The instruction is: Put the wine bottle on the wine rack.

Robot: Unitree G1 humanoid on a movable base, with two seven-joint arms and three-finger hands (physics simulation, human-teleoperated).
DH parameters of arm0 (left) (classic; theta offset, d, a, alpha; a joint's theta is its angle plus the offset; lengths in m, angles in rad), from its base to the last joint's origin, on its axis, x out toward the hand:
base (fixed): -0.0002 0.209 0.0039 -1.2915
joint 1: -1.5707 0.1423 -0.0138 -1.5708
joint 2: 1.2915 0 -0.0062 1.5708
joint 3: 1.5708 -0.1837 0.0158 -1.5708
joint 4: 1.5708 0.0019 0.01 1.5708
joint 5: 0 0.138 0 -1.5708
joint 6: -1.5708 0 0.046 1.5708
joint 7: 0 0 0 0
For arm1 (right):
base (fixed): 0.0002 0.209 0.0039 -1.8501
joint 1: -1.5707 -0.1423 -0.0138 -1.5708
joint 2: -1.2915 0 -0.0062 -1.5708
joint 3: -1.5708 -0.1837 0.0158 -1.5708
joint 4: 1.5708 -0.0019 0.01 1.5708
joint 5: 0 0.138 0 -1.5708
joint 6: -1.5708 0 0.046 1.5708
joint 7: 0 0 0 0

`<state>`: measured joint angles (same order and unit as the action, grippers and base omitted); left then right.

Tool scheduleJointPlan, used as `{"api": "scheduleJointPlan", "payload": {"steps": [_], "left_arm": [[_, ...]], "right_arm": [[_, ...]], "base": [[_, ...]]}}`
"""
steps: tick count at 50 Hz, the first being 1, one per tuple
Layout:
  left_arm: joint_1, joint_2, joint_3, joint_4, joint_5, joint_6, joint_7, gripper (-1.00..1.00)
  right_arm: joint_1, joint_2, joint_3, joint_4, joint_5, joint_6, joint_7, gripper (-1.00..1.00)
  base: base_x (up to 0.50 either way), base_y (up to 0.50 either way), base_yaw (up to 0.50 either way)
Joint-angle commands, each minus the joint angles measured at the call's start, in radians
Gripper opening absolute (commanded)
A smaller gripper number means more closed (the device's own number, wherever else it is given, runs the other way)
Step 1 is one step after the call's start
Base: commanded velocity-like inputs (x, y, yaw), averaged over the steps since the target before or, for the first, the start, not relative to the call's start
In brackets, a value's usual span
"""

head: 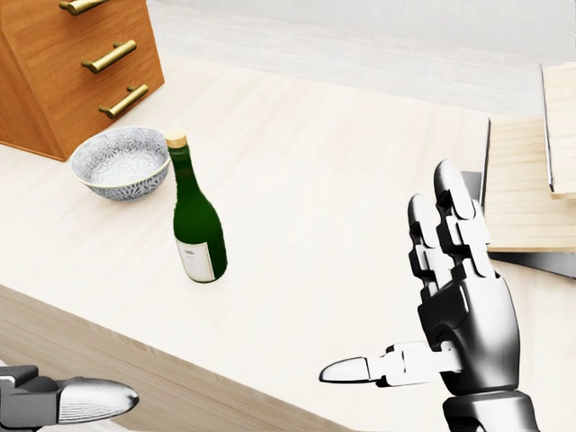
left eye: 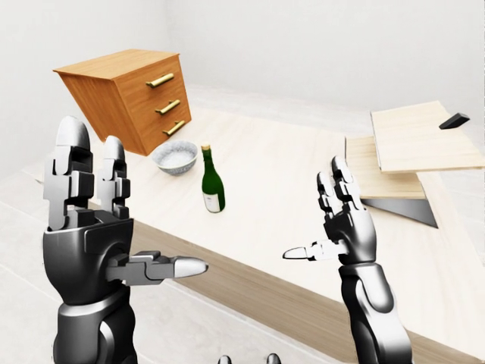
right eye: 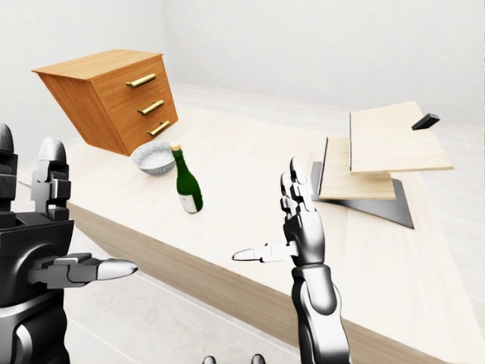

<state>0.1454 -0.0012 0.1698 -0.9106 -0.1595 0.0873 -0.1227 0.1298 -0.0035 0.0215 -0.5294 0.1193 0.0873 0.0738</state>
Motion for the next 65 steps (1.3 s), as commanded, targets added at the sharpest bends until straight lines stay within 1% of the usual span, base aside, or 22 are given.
{"api": "scheduleJointPlan", "payload": {"steps": [1, 6, 13, 25, 28, 34, 44, 62, 65], "left_arm": [[0.003, 0.001, 0.004, 0.007, -0.003, 0.000, -0.003, 1.00], [0.009, -0.001, -0.001, 0.030, 0.001, 0.000, -0.007, 1.00], [0.022, -0.004, -0.001, 0.078, 0.004, 0.000, -0.017, 1.00], [0.046, -0.008, 0.003, 0.097, 0.005, 0.000, -0.025, 1.00], [0.049, -0.009, 0.021, 0.088, -0.007, 0.000, -0.026, 1.00], [0.053, -0.012, 0.029, 0.085, -0.010, 0.000, -0.028, 1.00], [0.052, -0.012, 0.030, 0.097, -0.006, 0.000, -0.033, 1.00], [0.056, -0.013, 0.040, 0.114, -0.008, 0.000, -0.045, 1.00], [0.054, -0.013, 0.041, 0.117, -0.009, 0.000, -0.045, 1.00]], "right_arm": [[-0.012, 0.005, 0.009, 0.005, -0.002, 0.000, -0.001, 1.00], [-0.011, 0.004, 0.023, 0.022, -0.014, 0.000, -0.002, 1.00], [-0.020, 0.003, 0.022, 0.038, -0.009, 0.000, 0.000, 1.00], [-0.014, 0.003, 0.033, 0.036, -0.018, 0.000, 0.002, 1.00], [-0.021, 0.005, 0.034, 0.053, -0.026, 0.000, -0.005, 1.00], [-0.019, 0.009, 0.032, 0.055, 0.002, 0.000, 0.007, 1.00], [-0.032, 0.005, 0.035, 0.074, -0.017, 0.000, -0.008, 1.00], [-0.031, 0.006, 0.045, 0.090, -0.016, 0.000, 0.001, 1.00], [-0.031, 0.006, 0.052, 0.088, -0.020, 0.000, 0.003, 1.00]], "base": [[0.24, -0.37, 0.00], [0.00, 0.00, 0.00], [0.00, 0.00, 0.00], [0.46, -0.04, 0.00], [-0.02, 0.00, 0.00], [0.00, 0.00, 0.03], [0.00, 0.00, 0.47], [0.00, 0.00, 0.00], [0.32, 0.19, 0.00]]}}
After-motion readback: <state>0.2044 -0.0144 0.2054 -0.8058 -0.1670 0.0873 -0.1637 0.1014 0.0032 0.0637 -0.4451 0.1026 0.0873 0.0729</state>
